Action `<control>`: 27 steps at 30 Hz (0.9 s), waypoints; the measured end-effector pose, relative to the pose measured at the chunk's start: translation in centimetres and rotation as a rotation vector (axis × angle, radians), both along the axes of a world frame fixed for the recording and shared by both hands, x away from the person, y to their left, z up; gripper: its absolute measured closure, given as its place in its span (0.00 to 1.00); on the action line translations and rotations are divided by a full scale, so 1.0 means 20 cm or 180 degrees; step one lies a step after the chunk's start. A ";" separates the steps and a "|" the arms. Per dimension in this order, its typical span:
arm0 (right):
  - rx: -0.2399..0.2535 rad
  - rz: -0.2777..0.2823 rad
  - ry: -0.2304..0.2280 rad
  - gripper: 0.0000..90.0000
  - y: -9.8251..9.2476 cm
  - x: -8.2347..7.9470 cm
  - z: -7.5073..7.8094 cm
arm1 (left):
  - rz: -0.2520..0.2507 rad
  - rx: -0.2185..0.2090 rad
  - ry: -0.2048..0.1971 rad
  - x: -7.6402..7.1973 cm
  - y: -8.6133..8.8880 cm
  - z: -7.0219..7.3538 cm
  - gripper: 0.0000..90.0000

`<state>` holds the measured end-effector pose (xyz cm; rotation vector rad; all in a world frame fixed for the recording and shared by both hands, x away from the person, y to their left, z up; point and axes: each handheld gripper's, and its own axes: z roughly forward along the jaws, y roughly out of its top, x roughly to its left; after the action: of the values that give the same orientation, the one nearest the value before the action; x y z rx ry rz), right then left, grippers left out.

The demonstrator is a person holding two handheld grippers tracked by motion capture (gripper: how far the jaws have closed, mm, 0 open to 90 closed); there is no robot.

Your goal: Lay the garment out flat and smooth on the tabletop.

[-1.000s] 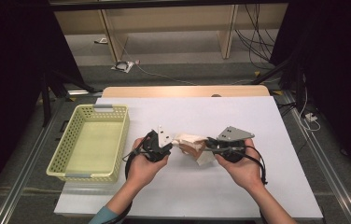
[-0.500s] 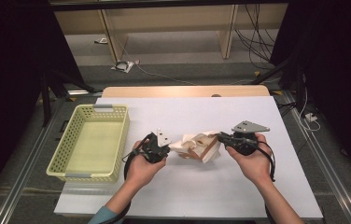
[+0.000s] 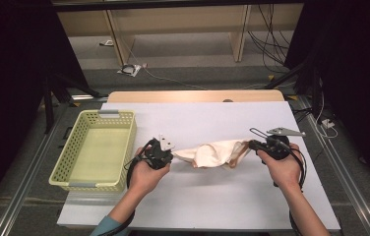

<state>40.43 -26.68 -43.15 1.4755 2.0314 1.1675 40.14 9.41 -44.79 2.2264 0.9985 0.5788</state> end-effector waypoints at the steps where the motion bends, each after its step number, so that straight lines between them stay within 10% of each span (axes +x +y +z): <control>1: -0.0001 -0.0022 0.0052 0.93 -0.01 0.00 -0.01 | -0.0010 -0.0007 -0.0010 0.00 -0.01 0.00 0.97; 9: -0.0505 -0.0056 0.0277 0.74 -0.03 0.03 -0.09 | -0.0055 0.0059 -0.0062 0.01 -0.06 -0.02 0.96; 13: -0.0773 0.0015 0.0079 0.71 -0.02 0.00 -0.03 | -0.0060 0.0063 -0.0067 0.01 -0.06 -0.02 0.96; 27: -0.0697 0.1722 -0.0129 0.49 0.47 -0.15 -0.02 | -0.0095 0.0048 -0.0095 0.00 -0.07 -0.01 0.96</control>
<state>37.38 -17.18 -43.62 0.8125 2.5195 1.0956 40.07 8.09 -44.90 2.2356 0.9471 0.6064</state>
